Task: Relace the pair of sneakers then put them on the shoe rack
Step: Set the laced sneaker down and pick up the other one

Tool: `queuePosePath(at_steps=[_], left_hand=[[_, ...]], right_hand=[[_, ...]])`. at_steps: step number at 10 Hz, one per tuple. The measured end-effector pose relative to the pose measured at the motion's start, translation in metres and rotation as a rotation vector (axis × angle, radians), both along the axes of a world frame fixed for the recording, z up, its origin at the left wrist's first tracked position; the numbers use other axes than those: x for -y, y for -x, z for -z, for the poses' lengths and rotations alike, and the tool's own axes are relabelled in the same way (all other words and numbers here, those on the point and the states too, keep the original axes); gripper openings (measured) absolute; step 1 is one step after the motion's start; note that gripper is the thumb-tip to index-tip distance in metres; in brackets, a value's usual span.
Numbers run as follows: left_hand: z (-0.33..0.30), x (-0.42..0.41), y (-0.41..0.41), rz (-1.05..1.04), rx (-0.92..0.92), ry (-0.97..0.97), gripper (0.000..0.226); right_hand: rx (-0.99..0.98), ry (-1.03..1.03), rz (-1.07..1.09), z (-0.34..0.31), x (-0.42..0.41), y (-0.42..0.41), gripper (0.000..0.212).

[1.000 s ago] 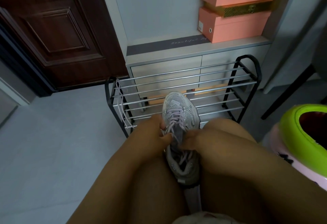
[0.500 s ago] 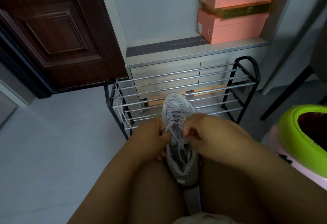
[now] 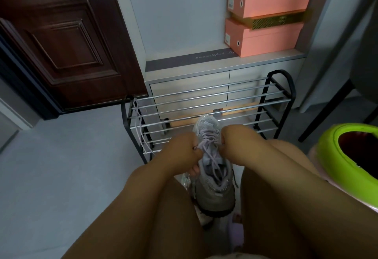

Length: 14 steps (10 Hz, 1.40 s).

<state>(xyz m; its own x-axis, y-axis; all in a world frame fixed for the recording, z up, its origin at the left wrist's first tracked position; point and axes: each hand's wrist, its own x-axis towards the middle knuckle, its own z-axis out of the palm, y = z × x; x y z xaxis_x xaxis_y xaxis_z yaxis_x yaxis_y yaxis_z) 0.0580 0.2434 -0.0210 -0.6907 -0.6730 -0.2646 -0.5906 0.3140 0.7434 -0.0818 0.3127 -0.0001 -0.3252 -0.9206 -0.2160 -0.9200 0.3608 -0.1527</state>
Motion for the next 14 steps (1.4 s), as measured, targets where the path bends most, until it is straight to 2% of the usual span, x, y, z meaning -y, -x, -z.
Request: queuePosePath(at_steps=[1, 2, 3, 5, 7, 8, 9, 10, 12, 13, 14], left_hand=[[0.010, 0.008, 0.014, 0.014, 0.030, -0.055, 0.018], [0.022, 0.013, 0.029, 0.001, 0.018, -0.115, 0.014], [0.035, 0.014, 0.044, -0.028, 0.004, -0.183, 0.018], [0.071, 0.022, 0.069, -0.017, 0.086, -0.252, 0.026], [0.115, 0.032, 0.084, -0.078, 0.133, -0.351, 0.032], [0.143, 0.039, 0.086, -0.150, 0.122, -0.341, 0.034], [0.166, 0.043, 0.089, -0.198, 0.086, -0.307, 0.030], [0.184, 0.046, 0.095, -0.244, 0.068, -0.279, 0.029], [0.219, 0.051, 0.104, -0.254, 0.077, -0.199, 0.031], [0.236, 0.053, 0.104, -0.249, 0.095, -0.221, 0.030], [0.257, 0.055, 0.102, -0.299, 0.092, -0.295, 0.021]], right_hand=[[0.022, -0.048, 0.101, 0.010, 0.008, 0.006, 0.033], [0.077, -0.094, 0.194, 0.020, 0.014, 0.012, 0.013], [0.123, -0.117, 0.277, 0.032, 0.020, 0.023, 0.010], [0.186, -0.187, 0.414, 0.067, 0.025, 0.052, 0.035], [0.399, -0.133, 0.522, 0.111, 0.030, 0.070, 0.029], [0.582, -0.126, 0.614, 0.148, 0.039, 0.089, 0.018], [0.589, -0.152, 0.638, 0.174, 0.045, 0.100, 0.008], [0.592, -0.158, 0.651, 0.197, 0.051, 0.109, 0.006], [0.396, -0.345, 0.504, 0.232, 0.059, 0.113, 0.032], [0.284, -0.417, 0.382, 0.251, 0.062, 0.109, 0.037], [0.329, -0.434, 0.355, 0.266, 0.066, 0.104, 0.039]])
